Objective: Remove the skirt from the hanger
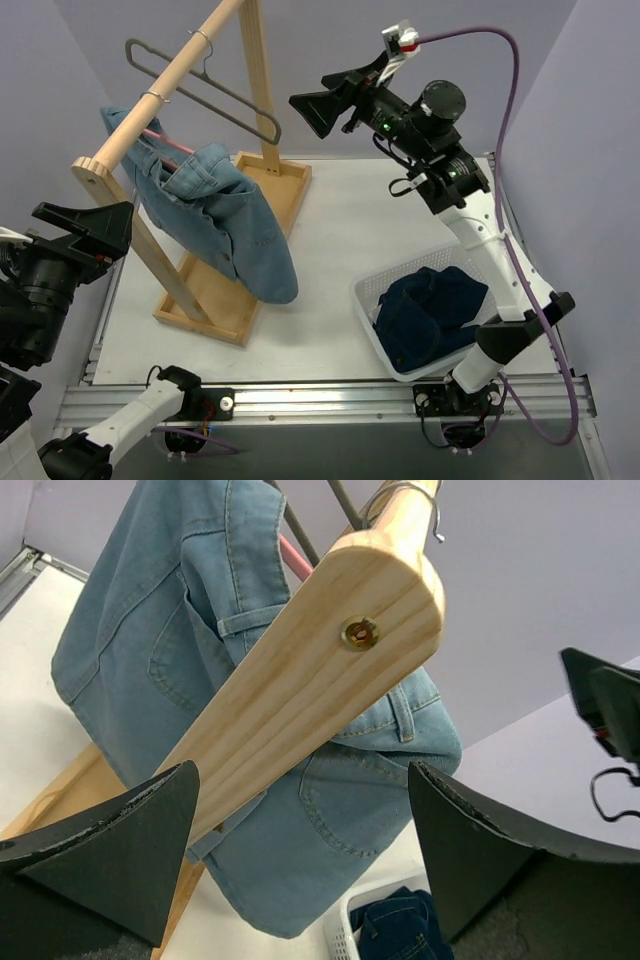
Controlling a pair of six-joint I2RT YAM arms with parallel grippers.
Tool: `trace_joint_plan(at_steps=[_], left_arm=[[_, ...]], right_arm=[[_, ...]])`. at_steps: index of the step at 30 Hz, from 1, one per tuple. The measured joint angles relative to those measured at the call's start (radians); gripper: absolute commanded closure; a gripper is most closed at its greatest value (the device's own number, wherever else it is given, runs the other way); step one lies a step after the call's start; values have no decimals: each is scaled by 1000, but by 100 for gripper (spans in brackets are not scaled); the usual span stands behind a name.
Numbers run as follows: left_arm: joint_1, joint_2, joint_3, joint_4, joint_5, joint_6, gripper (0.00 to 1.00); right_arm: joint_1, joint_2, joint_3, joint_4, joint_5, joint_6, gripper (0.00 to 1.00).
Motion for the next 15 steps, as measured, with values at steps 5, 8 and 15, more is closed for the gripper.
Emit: trace_joint_plan(at_steps=[5,8,15], left_arm=[[0,-31,-47,0,1,-14,6],[0,-39,-54,-2,1,-26,6],[0,-40,-54,-2,1,-37,6]], right_arm=[[22,-51,3,1,-52,-6,2],[74,-44,5,-5,-83,-1,2],[245,35,60,-103,-106,-56,3]])
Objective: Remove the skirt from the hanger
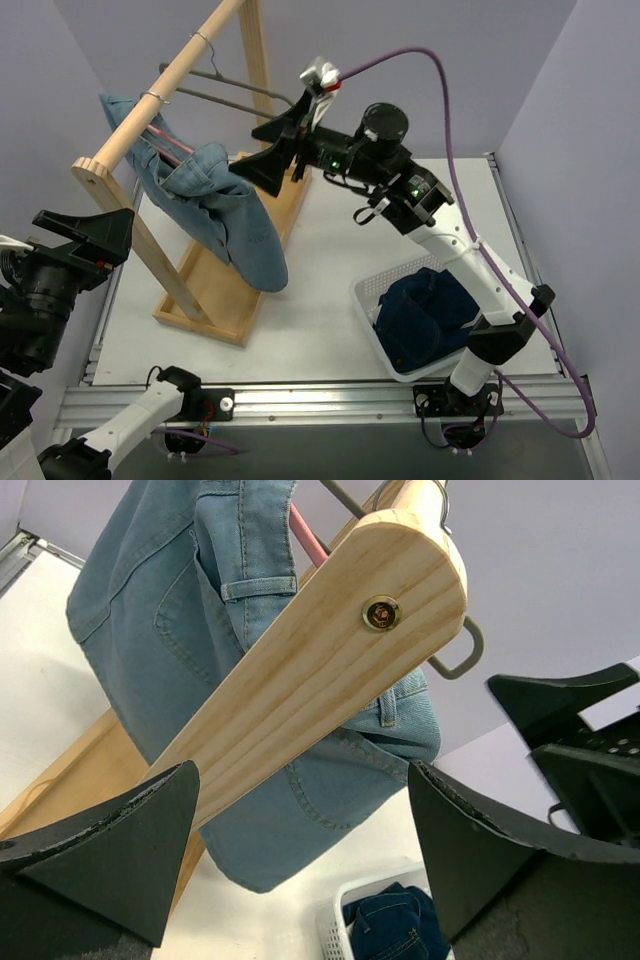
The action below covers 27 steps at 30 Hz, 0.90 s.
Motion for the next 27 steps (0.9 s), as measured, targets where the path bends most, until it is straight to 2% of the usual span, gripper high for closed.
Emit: trace_joint_plan(at_steps=[4,17,20,21,23,24,27], left_arm=[[0,0,0,0,0,-3,6],[0,-12,-7,-3,1,-23,6],[0,-12,-7,-3,3,-26,6],[0,-12,-8,-3,4,-27,6],[0,-13,-9,-3,5,-29,6],[0,-14,-11,-3,5,-30,6],[0,-18,-13,-4,5,-30,6]], right_arm=[[68,29,2,-47,6,-44,4],[120,81,2,-124,83,-140,17],[136,109,14,-150,103,-162,31],[138,117,15,-153,106,-163,44],[141,136,19,-159,123,-171,62],[142,143,21,-160,133,-172,79],[144,161,23,-159,167,-175,99]])
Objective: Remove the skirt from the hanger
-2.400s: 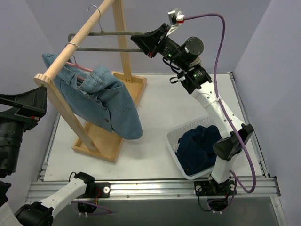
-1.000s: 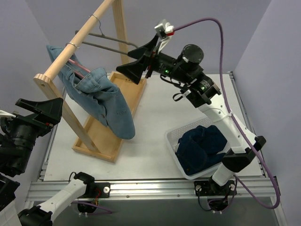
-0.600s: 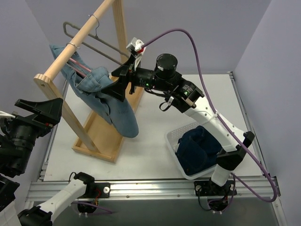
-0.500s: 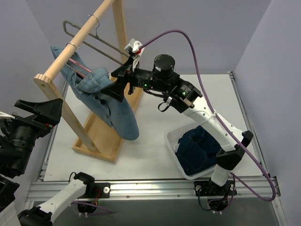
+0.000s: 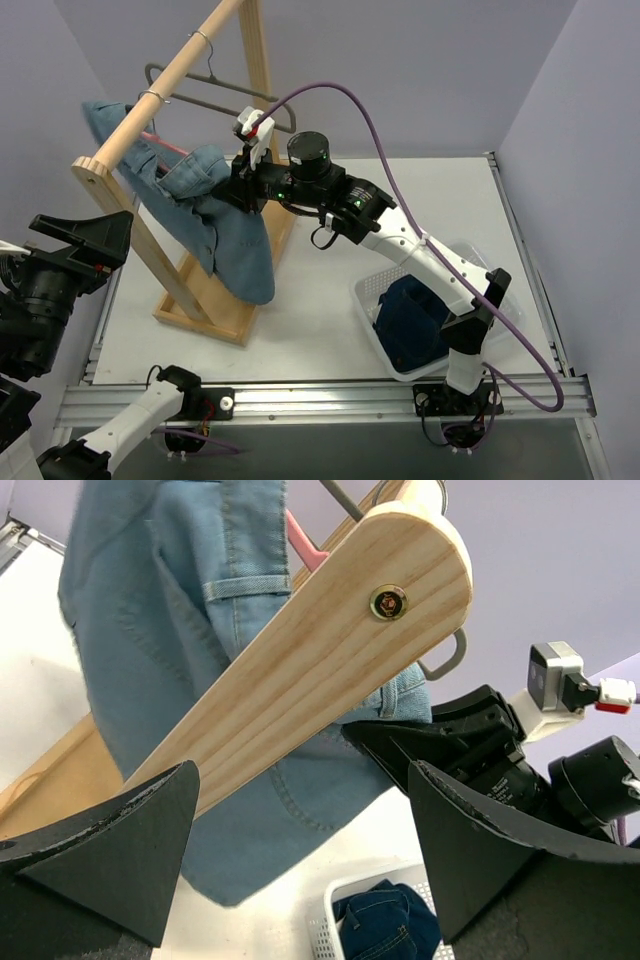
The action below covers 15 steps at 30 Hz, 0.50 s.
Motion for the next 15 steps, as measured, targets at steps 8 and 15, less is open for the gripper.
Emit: trace_joint_plan(at_steps=[8,15], left_arm=[[0,-7,0,-2,9,0,6],[0,-6,0,9,60,17,6]], right_arm=[[5,6,12,6,18,-6,100],[5,64,167,-18,11,-6,100]])
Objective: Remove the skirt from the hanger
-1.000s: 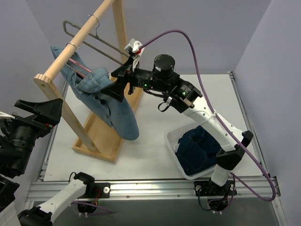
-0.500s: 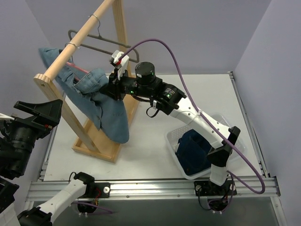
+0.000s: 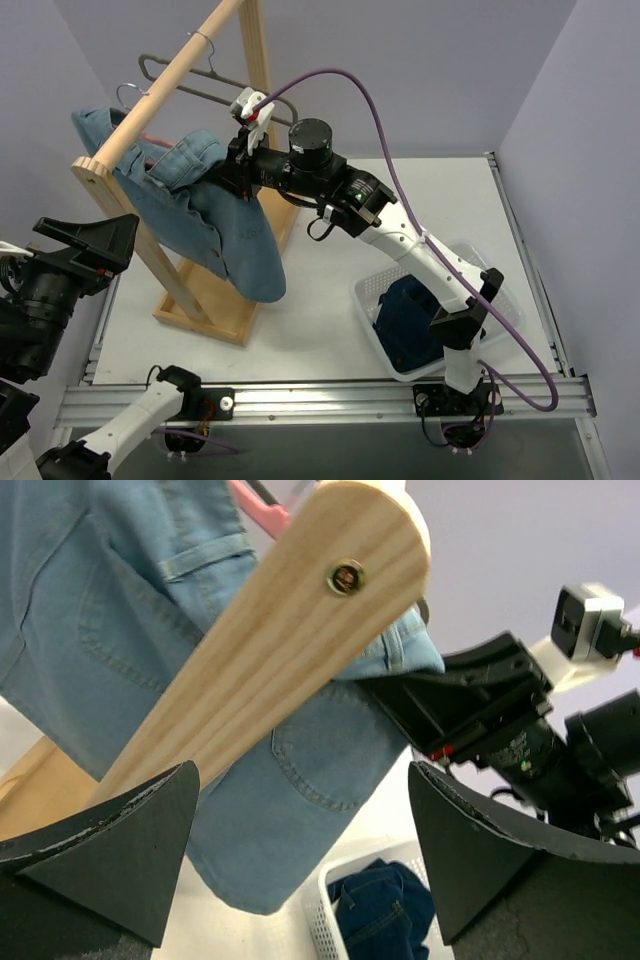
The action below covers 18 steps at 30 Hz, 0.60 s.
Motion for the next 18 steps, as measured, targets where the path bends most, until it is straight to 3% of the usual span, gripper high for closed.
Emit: trace_joint_plan(at_steps=[9,14,18], left_arm=[[0,75,56,21,218,69,6],[0,152,106,23,373,109,6],[0,222,159,26,478,133,6]], right_arm=[[1,106,126,1,-10,29,100],[1,146,114,3,8,63,100],[0,126,7,35,28,89,100]])
